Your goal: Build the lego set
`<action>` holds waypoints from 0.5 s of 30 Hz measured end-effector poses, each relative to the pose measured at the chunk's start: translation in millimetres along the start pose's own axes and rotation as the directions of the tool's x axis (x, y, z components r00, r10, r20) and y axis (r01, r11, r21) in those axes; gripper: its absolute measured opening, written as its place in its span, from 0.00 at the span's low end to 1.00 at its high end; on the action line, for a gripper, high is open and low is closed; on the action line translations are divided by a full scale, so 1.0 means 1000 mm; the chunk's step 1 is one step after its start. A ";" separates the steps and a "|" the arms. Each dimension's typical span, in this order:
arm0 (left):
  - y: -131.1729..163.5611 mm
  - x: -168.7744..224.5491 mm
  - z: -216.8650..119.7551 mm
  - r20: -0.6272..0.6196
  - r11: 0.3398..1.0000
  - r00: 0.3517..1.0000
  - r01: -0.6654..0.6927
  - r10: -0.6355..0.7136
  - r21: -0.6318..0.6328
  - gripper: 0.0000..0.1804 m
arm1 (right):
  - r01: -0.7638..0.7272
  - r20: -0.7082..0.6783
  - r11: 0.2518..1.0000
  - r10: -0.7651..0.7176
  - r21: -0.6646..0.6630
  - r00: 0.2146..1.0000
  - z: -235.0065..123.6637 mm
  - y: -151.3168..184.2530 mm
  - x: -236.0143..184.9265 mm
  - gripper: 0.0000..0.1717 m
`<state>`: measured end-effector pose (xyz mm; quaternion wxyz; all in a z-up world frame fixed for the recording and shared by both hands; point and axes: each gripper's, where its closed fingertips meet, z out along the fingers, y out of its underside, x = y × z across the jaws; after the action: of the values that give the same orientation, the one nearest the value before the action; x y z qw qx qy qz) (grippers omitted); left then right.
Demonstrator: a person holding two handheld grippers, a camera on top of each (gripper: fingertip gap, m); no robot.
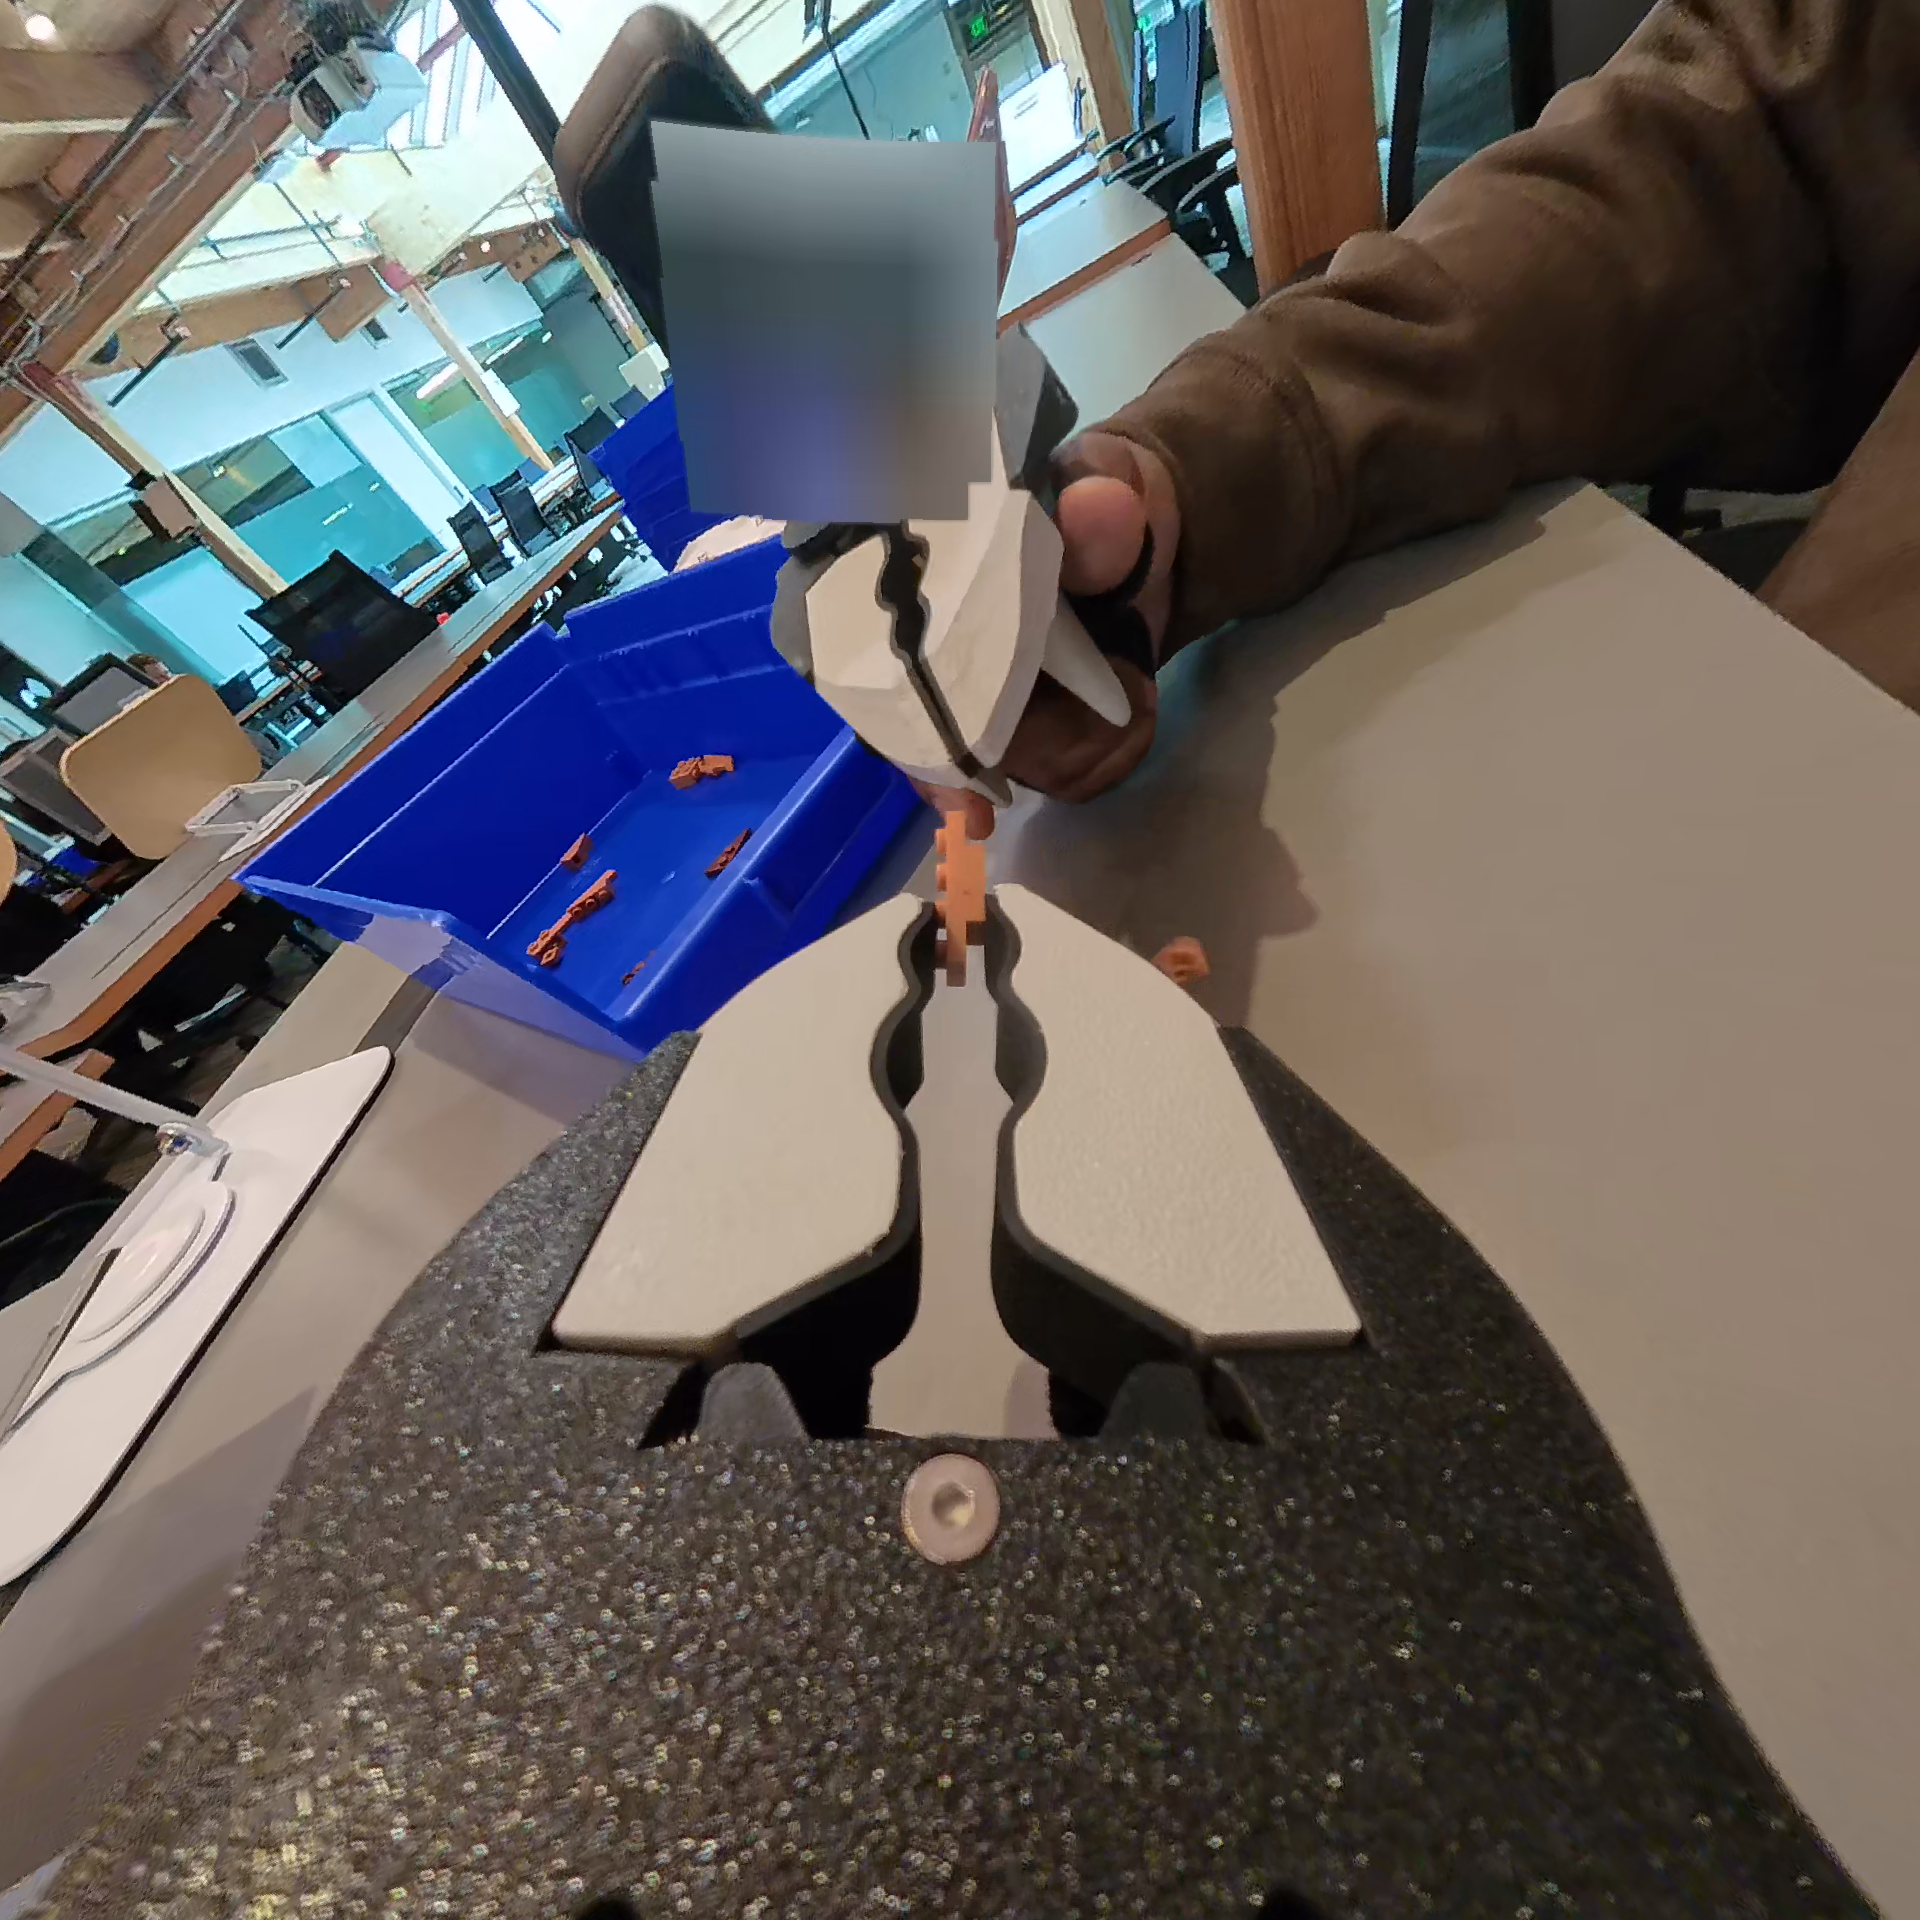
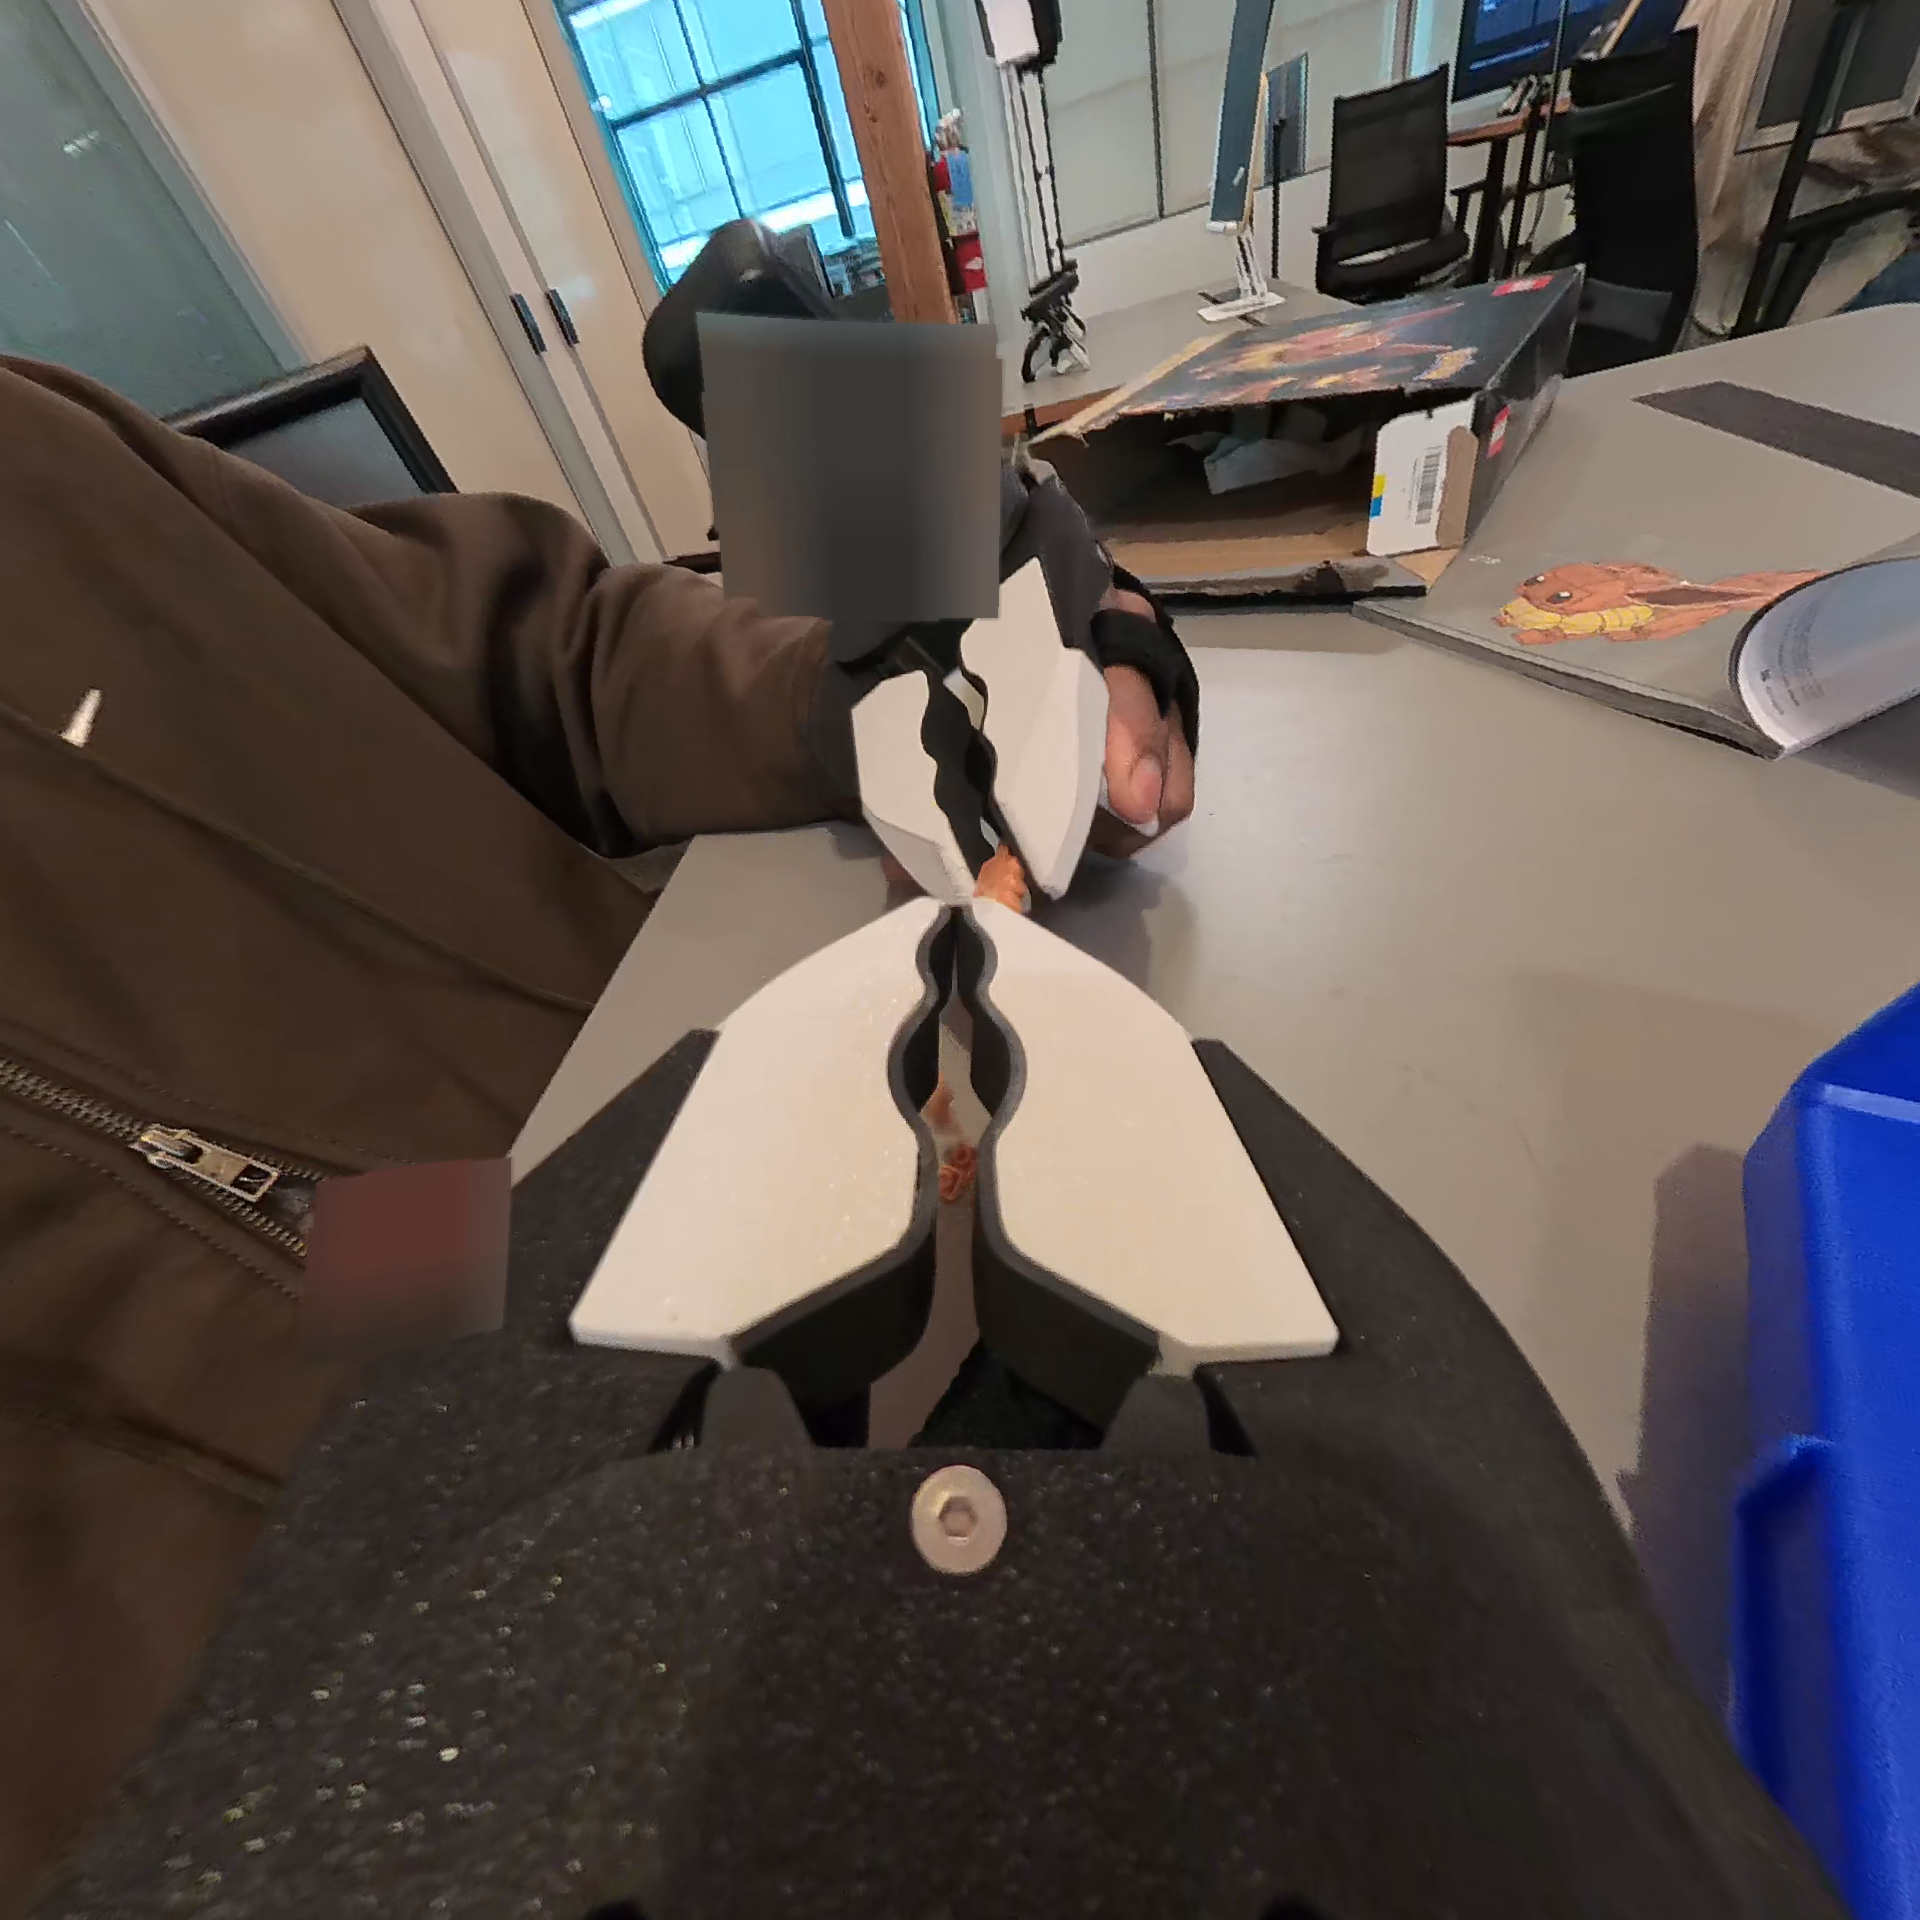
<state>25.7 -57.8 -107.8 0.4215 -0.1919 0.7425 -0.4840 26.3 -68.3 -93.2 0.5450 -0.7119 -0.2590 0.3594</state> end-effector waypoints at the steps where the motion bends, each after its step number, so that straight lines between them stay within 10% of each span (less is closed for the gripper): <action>1: 0.002 -0.001 0.000 0.006 1.000 1.000 0.000 0.000 -0.013 0.05 | 0.003 -0.018 1.000 -0.004 -0.019 1.000 0.000 0.003 0.002 0.00; 8: 0.020 -0.021 -0.005 0.098 0.992 0.995 0.015 -0.003 -0.124 0.05 | 0.070 -0.224 0.968 -0.126 -0.242 0.966 -0.009 0.029 0.026 0.03; 15: 0.028 -0.034 -0.010 0.156 0.985 0.988 0.040 -0.013 -0.171 0.04 | 0.177 -0.134 0.833 -0.286 -0.525 0.949 0.006 0.076 0.010 0.06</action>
<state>39.9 -16.0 -116.0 0.4528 -0.2744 0.7444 -0.4068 26.5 -77.8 -169.2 0.4025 -0.8263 -0.3706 0.1336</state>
